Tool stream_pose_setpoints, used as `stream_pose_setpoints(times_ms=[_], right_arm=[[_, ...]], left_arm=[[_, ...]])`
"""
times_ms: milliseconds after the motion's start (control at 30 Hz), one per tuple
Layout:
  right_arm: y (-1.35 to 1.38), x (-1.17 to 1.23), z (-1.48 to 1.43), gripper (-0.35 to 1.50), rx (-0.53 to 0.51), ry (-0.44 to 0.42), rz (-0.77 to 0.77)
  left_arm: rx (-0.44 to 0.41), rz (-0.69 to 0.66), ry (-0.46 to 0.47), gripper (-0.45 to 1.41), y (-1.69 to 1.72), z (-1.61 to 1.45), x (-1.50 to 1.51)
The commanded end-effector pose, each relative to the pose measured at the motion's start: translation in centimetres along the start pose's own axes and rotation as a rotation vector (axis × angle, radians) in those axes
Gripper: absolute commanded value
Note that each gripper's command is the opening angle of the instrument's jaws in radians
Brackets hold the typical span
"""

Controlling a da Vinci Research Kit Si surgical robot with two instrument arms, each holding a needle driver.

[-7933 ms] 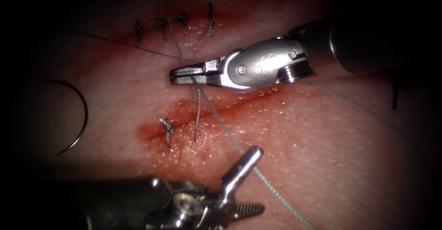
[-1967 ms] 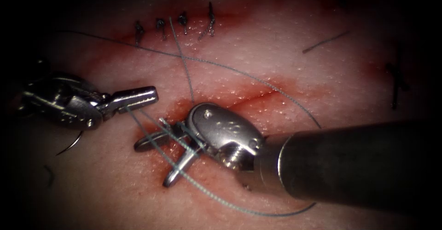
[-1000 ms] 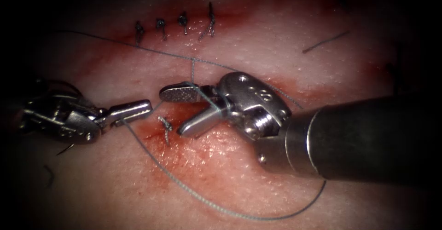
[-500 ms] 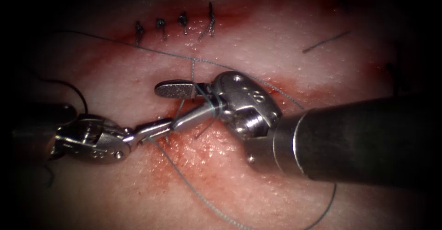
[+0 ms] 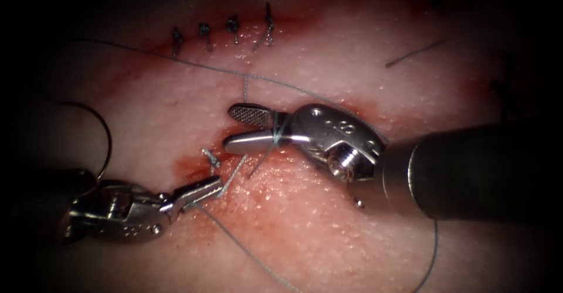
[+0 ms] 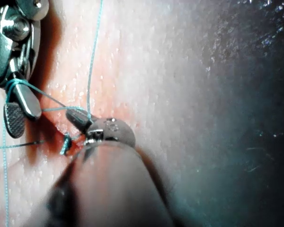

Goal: Wound Closure

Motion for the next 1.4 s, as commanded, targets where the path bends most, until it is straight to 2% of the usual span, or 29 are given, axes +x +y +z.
stream_pose_setpoints(times_ms=[33,167,333,633,833,1067,1333,1367,1400], right_arm=[[-0.06,-0.10,0.05,0.46,-0.029,-0.005,0.014],[-0.11,-0.13,0.04,0.39,-0.121,-0.048,0.033],[-0.11,-0.13,0.06,0.36,-0.197,-0.029,0.044],[0.00,-0.23,0.05,0.36,-0.336,-0.081,0.021],[0.12,-0.25,0.01,0.36,-0.393,-0.078,0.060],[0.09,-0.29,0.16,0.24,-0.347,-0.087,0.139],[0.11,-0.29,0.31,0.24,-0.336,-0.094,0.147],[0.11,-0.29,0.31,0.15,-0.334,-0.094,0.147],[0.12,-0.30,0.32,-0.35,-0.333,-0.093,0.157]], left_arm=[[0.000,-0.006,-0.005,-0.45,0.06,0.07,0.04],[0.004,-0.016,-0.019,-0.45,0.00,0.11,0.07],[0.005,-0.023,-0.027,-0.45,-0.09,0.15,0.03],[0.007,-0.028,-0.033,-0.45,-0.22,0.21,-0.10],[0.007,-0.029,-0.028,-0.45,-0.23,0.27,-0.08],[-0.007,-0.019,-0.019,-0.45,-0.14,0.42,-0.06],[-0.016,-0.018,-0.015,-0.45,-0.11,0.42,-0.09],[-0.017,-0.019,-0.013,-0.45,-0.12,0.42,-0.09],[-0.017,-0.019,-0.013,-0.45,-0.12,0.41,-0.09]])
